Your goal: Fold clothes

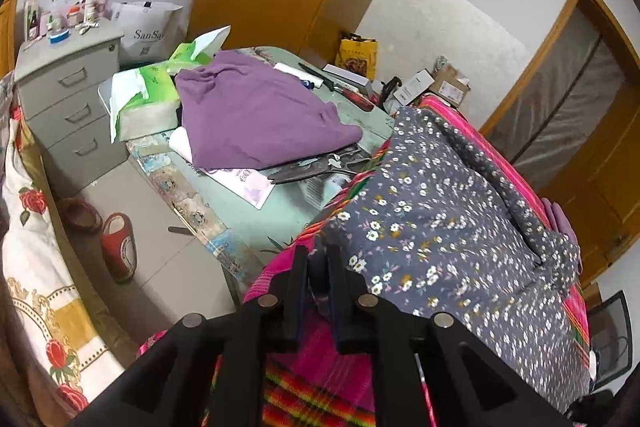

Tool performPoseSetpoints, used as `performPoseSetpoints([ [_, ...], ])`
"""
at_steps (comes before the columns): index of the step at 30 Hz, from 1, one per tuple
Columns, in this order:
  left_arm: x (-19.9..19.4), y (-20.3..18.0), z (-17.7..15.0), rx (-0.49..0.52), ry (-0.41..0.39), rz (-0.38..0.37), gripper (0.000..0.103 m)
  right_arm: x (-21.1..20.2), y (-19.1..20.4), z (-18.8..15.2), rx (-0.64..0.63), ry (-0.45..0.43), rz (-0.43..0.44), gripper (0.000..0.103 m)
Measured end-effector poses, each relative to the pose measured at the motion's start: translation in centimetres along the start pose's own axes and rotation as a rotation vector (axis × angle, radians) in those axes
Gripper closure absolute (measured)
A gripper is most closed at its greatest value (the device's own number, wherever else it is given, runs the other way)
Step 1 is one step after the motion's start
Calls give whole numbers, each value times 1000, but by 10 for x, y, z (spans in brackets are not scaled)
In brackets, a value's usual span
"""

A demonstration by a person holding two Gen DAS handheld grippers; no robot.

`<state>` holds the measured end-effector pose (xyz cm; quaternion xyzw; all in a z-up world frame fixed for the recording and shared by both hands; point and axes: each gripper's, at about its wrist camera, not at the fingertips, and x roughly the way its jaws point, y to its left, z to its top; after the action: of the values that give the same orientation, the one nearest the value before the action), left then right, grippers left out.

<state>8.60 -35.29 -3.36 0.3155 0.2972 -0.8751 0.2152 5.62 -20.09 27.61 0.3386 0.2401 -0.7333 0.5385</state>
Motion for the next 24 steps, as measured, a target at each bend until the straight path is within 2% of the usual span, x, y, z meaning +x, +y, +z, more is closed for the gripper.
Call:
performPoseSetpoints([
  [4, -9, -4, 4, 14, -17, 34, 91, -30, -24, 1, 77, -72, -33, 84],
  [8, -11, -8, 11, 15, -31, 157, 91, -52, -64, -6, 187, -108, -135, 84],
  [9, -12, -11, 12, 17, -37, 162, 91, -56, -75, -8, 222, -116, -159, 84],
  [13, -20, -42, 10, 82, -51, 73, 92, -73, -109, -13, 299, -140, -236, 84],
  [17, -11, -87, 1, 159, -10, -58, 92, -72, -131, 6, 278, -141, -298, 84],
  [21, 9, -120, -15, 215, 56, -135, 92, -47, -149, 44, 197, -132, -319, 84],
  [24, 18, -136, -28, 238, 91, -174, 92, -12, -164, 73, 115, -88, -336, 84],
])
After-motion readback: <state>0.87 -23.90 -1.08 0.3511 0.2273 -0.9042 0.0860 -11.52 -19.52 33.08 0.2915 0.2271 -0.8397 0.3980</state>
